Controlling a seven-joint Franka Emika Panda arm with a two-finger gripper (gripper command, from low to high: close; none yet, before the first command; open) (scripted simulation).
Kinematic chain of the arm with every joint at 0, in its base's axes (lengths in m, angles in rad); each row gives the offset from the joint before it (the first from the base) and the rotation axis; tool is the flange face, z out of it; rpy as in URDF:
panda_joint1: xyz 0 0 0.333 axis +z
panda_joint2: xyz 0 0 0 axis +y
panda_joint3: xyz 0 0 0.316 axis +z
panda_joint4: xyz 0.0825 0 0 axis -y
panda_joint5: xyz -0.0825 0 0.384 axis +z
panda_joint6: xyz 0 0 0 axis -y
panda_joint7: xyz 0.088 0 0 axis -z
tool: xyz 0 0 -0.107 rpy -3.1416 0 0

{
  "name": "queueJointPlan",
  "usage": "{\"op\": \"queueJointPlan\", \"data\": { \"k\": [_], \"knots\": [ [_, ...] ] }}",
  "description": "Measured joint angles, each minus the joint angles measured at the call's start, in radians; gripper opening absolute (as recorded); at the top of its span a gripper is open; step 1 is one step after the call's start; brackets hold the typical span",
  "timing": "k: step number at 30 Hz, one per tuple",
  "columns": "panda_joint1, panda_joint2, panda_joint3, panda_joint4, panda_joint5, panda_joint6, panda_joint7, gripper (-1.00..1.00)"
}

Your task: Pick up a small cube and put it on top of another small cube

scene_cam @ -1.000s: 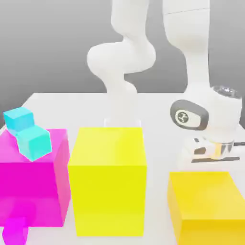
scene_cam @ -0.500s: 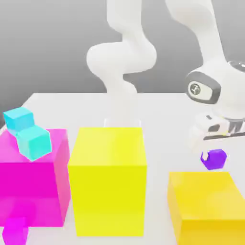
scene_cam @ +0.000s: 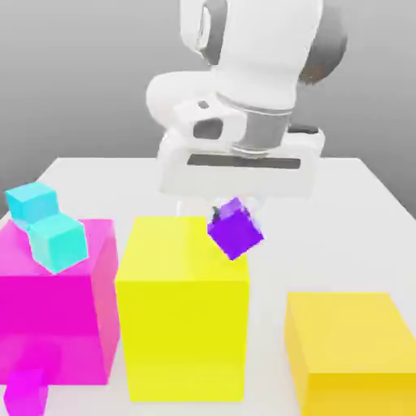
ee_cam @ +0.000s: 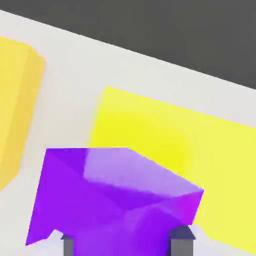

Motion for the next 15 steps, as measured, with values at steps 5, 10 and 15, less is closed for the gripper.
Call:
{"op": "queueJointPlan", "data": {
  "k": [5, 10, 15],
  "knots": [
    [-0.145, -0.112, -0.167, 0.039, -0.050, -0.120, -0.142, -1.00],
    [-0.286, -0.067, -0.341, 0.022, 0.006, -0.020, -0.098, -1.00],
    [-0.299, -0.033, -0.363, -0.023, 0.010, 0.061, -0.097, 1.00]
  ]
}}
